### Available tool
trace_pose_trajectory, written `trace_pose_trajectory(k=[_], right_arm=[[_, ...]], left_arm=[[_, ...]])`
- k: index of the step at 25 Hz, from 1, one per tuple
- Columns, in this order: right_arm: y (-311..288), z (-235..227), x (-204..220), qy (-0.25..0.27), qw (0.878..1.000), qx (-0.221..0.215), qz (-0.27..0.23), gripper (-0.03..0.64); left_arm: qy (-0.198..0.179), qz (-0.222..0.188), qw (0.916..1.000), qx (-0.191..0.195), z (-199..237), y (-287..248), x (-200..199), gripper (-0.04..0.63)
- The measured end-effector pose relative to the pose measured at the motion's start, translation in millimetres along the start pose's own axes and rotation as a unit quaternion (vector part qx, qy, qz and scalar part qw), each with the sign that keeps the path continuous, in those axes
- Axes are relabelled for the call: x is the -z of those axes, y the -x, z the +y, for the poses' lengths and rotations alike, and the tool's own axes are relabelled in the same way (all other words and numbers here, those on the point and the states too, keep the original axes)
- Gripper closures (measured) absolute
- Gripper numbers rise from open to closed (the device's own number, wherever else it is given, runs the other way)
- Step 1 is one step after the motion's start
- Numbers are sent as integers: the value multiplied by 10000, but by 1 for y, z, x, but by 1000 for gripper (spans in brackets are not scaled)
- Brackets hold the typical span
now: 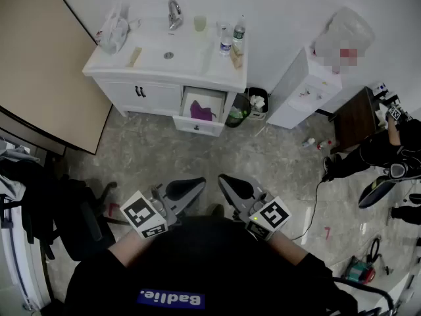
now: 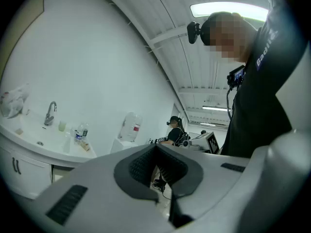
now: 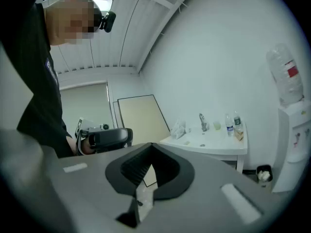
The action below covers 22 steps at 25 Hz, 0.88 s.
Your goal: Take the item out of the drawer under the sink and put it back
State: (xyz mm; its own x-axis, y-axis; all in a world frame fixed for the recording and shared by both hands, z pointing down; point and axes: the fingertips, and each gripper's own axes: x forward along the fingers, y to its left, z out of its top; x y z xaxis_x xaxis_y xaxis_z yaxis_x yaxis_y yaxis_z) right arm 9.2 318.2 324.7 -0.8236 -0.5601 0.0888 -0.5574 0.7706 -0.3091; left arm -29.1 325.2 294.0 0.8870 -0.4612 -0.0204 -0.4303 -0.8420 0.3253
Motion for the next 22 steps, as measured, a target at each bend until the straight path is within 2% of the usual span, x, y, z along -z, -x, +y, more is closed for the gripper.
trace_pose_trajectory(k=[12, 22], right_arm=[[1, -11, 1, -5, 9999, -124, 20, 615], [21, -43, 1, -40, 9996, -294, -14, 615]], left_arm=[[15, 21, 10000, -90, 3, -14, 5, 606], [-61, -22, 9993, -379, 2, -42, 13, 606]])
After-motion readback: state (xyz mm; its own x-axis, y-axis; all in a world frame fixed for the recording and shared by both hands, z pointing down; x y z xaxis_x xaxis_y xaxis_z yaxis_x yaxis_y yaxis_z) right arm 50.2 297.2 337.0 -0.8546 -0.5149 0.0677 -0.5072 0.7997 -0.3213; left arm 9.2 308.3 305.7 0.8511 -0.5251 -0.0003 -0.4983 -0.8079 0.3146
